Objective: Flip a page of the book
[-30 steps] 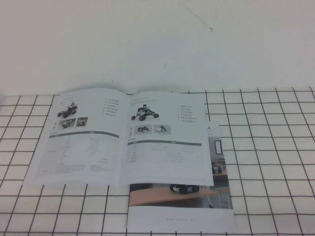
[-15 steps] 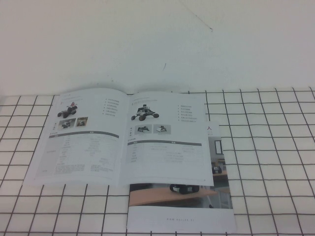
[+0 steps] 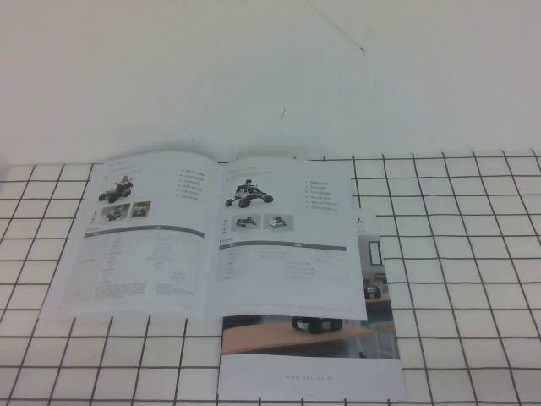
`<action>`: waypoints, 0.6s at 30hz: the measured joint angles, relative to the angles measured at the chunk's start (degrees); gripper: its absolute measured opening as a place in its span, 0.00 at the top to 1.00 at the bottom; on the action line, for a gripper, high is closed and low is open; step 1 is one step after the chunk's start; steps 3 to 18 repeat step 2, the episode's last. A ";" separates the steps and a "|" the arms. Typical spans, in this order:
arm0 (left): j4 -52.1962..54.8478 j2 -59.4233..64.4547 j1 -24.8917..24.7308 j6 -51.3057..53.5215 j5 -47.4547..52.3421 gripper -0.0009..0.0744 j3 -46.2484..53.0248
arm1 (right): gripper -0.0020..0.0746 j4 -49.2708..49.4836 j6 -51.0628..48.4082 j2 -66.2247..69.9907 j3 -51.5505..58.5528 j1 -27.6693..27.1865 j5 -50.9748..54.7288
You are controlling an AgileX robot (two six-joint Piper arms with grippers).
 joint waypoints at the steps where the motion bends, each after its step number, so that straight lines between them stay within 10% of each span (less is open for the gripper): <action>1: 0.00 0.00 0.00 0.00 0.00 0.99 0.00 | 0.98 0.00 0.00 0.00 0.00 0.00 0.00; 18: 0.00 0.00 0.00 0.00 0.00 0.99 0.00 | 0.98 0.00 0.00 0.00 0.00 0.00 0.00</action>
